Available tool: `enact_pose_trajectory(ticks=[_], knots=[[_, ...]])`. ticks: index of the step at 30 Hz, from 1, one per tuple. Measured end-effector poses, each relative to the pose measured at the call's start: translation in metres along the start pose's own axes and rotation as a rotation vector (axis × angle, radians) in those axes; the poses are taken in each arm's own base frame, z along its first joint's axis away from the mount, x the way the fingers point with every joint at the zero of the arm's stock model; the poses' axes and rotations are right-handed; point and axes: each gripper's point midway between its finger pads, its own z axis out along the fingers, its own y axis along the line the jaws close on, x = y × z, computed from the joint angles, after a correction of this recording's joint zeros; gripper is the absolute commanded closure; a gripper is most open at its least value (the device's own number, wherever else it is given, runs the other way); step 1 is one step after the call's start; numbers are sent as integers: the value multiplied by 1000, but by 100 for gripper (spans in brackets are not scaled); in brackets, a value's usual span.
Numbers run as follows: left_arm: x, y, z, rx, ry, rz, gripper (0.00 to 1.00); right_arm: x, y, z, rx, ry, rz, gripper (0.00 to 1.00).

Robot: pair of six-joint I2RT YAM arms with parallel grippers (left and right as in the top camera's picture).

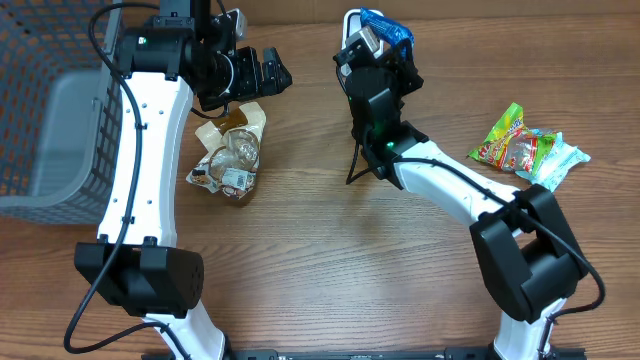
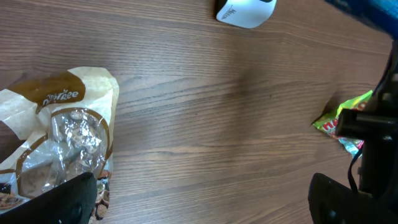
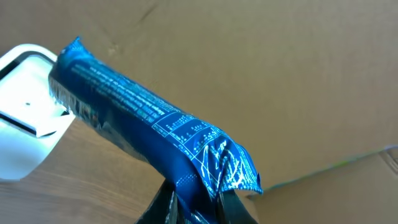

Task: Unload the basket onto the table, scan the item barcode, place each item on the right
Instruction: 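Hold the blue packet in front of the white scanner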

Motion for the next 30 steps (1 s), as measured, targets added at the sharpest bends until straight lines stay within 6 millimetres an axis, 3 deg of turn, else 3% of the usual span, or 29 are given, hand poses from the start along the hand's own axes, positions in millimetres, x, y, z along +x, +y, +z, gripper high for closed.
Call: enact_pose_trajectory(ticks=[13,23,30], knots=[[0,0,0,0,0,0,0,-16,-14,20,32,-119,1,96],[0,0,0,0,0,0,0,-7,39,36,18,-194,-176,96],[0,0,0,0,0,0,0,-16,26,34,78,-227,-158,96]])
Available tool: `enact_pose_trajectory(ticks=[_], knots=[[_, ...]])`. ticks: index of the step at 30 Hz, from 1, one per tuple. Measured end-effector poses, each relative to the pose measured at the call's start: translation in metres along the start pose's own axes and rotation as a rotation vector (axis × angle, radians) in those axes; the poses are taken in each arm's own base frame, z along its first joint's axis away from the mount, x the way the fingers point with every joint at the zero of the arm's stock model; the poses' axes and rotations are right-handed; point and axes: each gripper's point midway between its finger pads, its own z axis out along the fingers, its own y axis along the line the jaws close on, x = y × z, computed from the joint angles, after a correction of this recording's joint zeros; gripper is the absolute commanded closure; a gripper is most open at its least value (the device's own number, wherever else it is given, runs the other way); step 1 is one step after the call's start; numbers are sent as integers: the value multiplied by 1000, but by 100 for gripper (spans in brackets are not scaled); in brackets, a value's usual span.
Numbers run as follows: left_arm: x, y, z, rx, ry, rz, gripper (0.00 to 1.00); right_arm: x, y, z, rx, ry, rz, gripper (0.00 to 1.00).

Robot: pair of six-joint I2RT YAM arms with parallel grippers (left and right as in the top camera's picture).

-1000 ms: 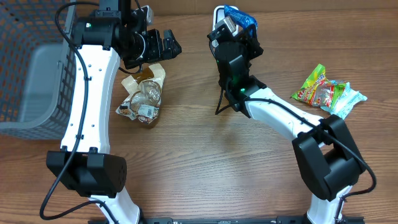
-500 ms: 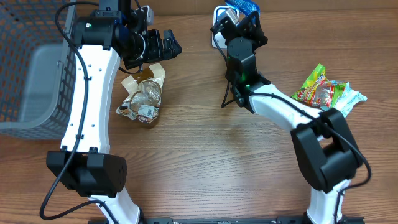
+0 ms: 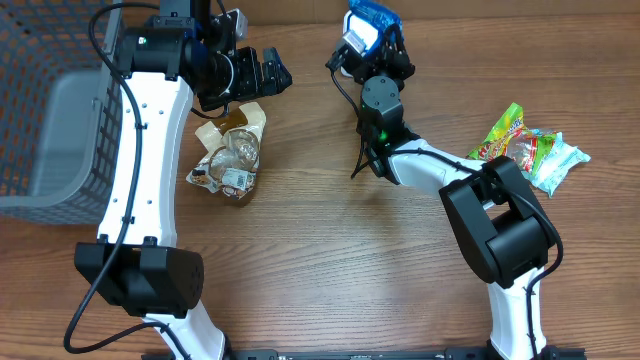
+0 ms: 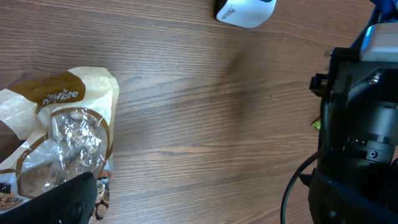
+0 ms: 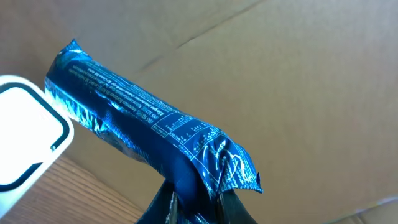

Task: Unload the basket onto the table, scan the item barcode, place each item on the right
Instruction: 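Hold the blue packet in front of the white scanner, then carry the blue packet right toward the green bag and mint pack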

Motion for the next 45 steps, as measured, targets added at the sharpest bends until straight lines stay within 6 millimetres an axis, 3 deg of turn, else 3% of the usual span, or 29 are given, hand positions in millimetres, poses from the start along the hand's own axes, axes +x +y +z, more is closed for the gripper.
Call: enact_pose_trajectory(ticks=[25,34,42,45], knots=[[0,0,0,0,0,0,0,-6,4,0,-23,-36,-54,96],[0,0,0,0,0,0,0,-4,-15,-2,62,-4,28,96],[0,0,0,0,0,0,0,-10,-13,-19,84,54,67,96],[0,0,0,0,0,0,0,-16,-24,-28,109,75,121,96]])
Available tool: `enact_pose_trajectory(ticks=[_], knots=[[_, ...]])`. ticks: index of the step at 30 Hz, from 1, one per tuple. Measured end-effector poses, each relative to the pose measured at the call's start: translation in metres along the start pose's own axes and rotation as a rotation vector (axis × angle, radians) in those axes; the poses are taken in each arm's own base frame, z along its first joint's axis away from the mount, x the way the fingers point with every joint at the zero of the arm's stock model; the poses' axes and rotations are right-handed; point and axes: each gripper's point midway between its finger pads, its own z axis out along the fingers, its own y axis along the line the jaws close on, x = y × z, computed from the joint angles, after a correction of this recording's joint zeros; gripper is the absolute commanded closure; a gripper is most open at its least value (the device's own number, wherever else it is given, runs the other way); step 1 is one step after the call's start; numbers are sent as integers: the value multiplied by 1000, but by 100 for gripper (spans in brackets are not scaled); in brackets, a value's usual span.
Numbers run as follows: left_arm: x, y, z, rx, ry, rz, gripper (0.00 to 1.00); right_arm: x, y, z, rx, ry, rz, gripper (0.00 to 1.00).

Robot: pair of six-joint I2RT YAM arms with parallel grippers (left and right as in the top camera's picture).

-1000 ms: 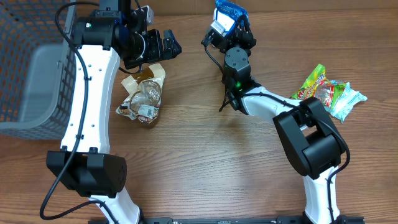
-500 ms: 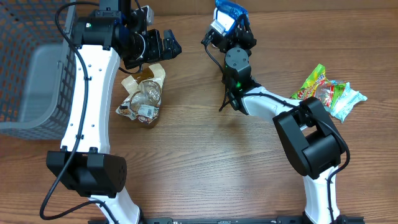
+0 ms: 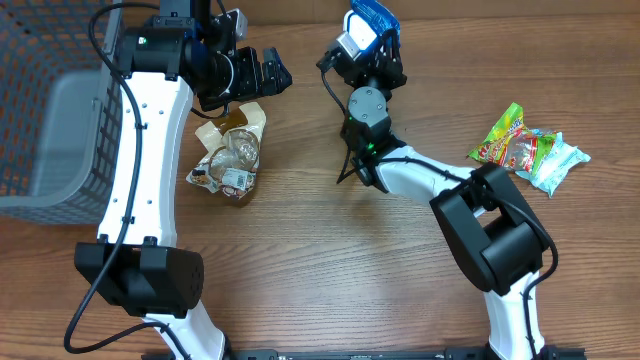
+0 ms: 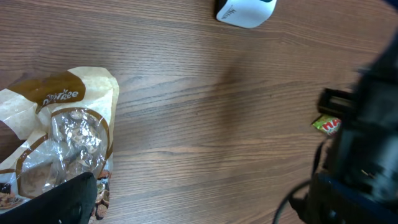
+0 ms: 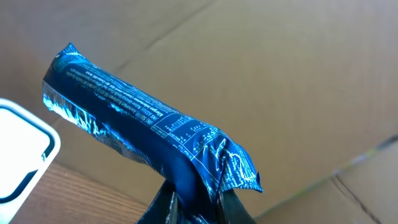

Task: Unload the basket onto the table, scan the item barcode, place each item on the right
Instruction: 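Carry the blue packet right toward the green bag and mint pack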

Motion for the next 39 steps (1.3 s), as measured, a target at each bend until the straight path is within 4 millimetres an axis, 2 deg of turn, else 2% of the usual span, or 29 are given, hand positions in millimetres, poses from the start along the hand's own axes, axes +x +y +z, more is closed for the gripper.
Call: enact_pose_trajectory(ticks=[2,4,6,8,10,12,14,16,19,24,32,33,39], knots=[[0,0,0,0,0,0,0,-3,-18,-2,33,23,51,96],[0,0,0,0,0,0,0,-6,-50,-3,88,57,117,96],[0,0,0,0,0,0,0,-7,-89,-3,150,89,189,96],[0,0,0,0,0,0,0,-2,-136,-4,230,136,268,96],[0,0,0,0,0,0,0,10,-182,-7,316,198,346,96],[0,0,0,0,0,0,0,28,-220,-12,397,277,405,96],[0,0,0,0,0,0,0,52,-249,-17,478,377,444,96],[0,0,0,0,0,0,0,73,-266,-20,537,460,453,96],[0,0,0,0,0,0,0,100,-268,-22,571,551,405,96],[0,0,0,0,0,0,0,130,-245,-32,560,614,325,97],[0,0,0,0,0,0,0,182,-222,-70,588,617,387,97],[0,0,0,0,1,0,0,187,-219,-75,573,630,350,97],[0,0,0,0,0,0,0,191,-204,-84,524,640,274,97]])
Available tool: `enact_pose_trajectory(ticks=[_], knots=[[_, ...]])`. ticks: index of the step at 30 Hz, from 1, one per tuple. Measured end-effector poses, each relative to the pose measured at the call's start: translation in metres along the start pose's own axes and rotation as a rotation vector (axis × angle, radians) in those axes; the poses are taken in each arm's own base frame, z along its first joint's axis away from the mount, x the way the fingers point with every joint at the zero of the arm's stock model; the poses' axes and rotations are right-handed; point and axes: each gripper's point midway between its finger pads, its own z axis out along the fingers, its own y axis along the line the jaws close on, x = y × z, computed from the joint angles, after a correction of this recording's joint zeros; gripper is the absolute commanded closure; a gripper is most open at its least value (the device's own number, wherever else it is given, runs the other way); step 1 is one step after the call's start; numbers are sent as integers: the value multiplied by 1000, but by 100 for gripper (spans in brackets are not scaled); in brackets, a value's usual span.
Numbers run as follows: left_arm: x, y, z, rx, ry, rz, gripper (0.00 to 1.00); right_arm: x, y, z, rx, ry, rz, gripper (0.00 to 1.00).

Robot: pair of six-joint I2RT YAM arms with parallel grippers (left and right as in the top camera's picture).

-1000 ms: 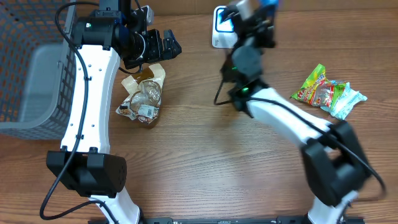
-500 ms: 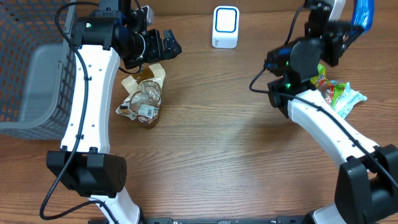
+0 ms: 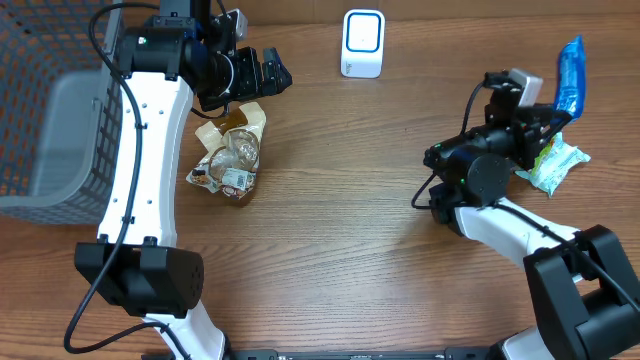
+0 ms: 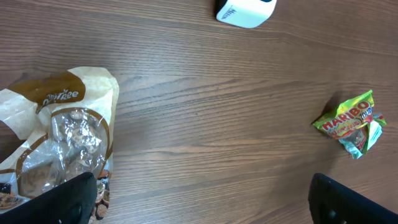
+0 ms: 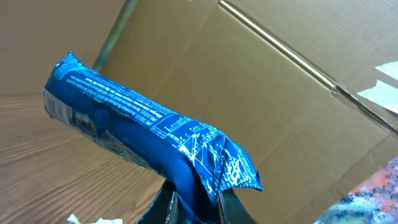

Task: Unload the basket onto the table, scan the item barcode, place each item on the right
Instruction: 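Carry the blue packet right toward the green bag and mint pack, then lower the blue packet beside the green bag and open the right gripper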

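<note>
A long blue foil packet [image 3: 570, 70] [image 5: 149, 134] is held upright at the right of the table, with my right gripper [image 3: 558, 100] [image 5: 194, 193] shut on its lower end. The white barcode scanner [image 3: 361, 43] [image 4: 244, 11] stands at the back middle of the table, well to the left of the packet. My left gripper [image 3: 265, 72] [image 4: 199, 202] hangs open at the back left, above a brown and clear snack bag [image 3: 232, 150] [image 4: 56, 137], with nothing between its fingers.
A grey mesh basket [image 3: 45, 100] stands at the far left. A green and red candy bag [image 3: 512, 140] [image 4: 349, 121] and a pale blue packet [image 3: 555, 165] lie at the right, under my right gripper. Cardboard walls show behind the table in the right wrist view.
My right gripper has moved with the blue packet from over the scanner at the back middle to the right side of the table, above the candy bags. The left arm has not moved.
My right gripper held the blue packet just right of the scanner, then right over it for two moments, hiding the scanner from overhead. Now the packet is at the right side and the scanner shows again. My left gripper stayed open above the snack bag throughout.
</note>
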Motion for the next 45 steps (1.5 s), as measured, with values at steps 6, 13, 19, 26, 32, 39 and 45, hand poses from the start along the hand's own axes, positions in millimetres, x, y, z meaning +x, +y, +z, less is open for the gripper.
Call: enact_pose_trajectory(ticks=[6,13,19,26,32,39,45], knots=[[0,0,0,0,0,0,0,-1,1,-2,-6,-6,0,97],[0,0,0,0,0,0,0,-4,27,-4,-42,-76,-234,97],[0,0,0,0,0,0,0,4,77,-17,-186,-199,-498,97],[0,0,0,0,0,0,0,15,108,-33,-337,-245,-469,97],[0,0,0,0,0,0,0,15,96,-39,-464,-227,-409,97],[0,0,0,0,0,0,0,9,41,-25,-749,-72,-129,97],[0,0,0,0,0,0,0,10,-16,30,-787,94,236,97]])
